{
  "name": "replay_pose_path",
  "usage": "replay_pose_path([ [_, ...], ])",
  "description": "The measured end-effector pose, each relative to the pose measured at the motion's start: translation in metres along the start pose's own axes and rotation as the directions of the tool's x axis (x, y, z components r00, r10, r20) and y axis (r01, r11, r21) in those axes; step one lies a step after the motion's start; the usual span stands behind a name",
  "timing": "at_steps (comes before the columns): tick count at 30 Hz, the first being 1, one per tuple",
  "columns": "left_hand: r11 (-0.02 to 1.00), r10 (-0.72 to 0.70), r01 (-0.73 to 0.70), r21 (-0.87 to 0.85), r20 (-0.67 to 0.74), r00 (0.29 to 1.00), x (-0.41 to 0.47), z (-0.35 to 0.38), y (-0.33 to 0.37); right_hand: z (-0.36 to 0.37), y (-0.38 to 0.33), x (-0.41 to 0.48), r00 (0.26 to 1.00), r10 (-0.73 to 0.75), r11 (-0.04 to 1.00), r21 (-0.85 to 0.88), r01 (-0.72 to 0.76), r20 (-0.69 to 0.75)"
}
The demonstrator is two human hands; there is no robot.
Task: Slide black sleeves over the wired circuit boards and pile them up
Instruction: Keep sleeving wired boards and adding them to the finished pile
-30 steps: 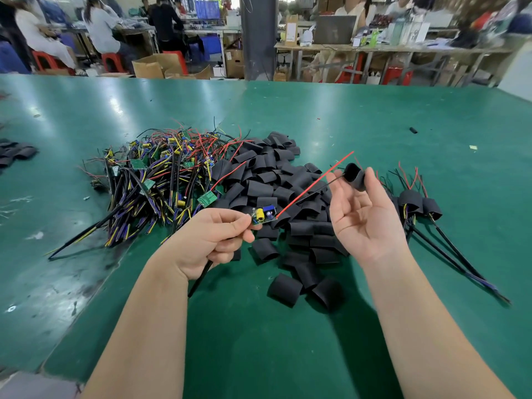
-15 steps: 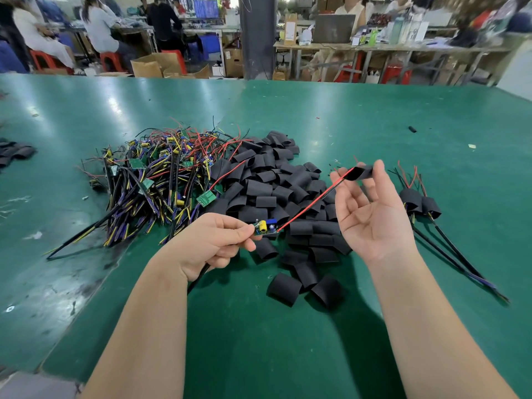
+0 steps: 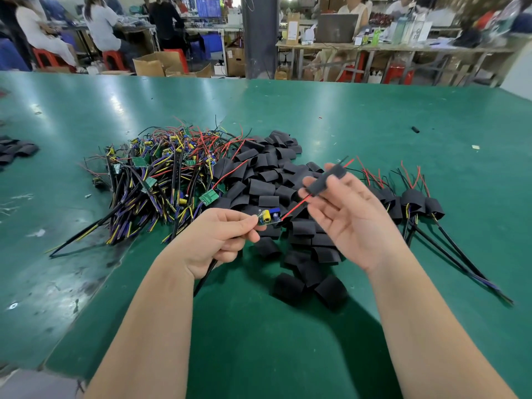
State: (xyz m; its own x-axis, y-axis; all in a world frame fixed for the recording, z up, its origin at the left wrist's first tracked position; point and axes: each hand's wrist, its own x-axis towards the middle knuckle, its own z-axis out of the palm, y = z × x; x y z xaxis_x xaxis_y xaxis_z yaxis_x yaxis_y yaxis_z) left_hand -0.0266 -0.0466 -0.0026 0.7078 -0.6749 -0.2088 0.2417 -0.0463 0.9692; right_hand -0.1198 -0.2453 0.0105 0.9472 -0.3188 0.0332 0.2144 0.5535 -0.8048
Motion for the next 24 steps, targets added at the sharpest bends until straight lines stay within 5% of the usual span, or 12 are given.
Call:
replay_pose_path([
  [4, 0.990, 0.072, -0.066, -0.126, 0.041, 0.997, 0.002, 0.002, -0.001, 0.011, 0.016, -0.002, 0.999, -0.022, 0.984, -0.179, 0.027, 0.031],
  [8, 0.982, 0.116, -0.108, -0.153, 0.041, 0.992, 0.003, 0.002, -0.002, 0.009, 0.019, -0.001, 0.994, -0.052, 0.987, -0.146, 0.066, 0.098],
  [24, 0.989, 0.148, -0.144, -0.042, 0.111, 0.983, -0.002, 0.008, 0.001, 0.004, 0.016, -0.002, 0.977, -0.179, 0.898, -0.386, 0.210, 0.115],
])
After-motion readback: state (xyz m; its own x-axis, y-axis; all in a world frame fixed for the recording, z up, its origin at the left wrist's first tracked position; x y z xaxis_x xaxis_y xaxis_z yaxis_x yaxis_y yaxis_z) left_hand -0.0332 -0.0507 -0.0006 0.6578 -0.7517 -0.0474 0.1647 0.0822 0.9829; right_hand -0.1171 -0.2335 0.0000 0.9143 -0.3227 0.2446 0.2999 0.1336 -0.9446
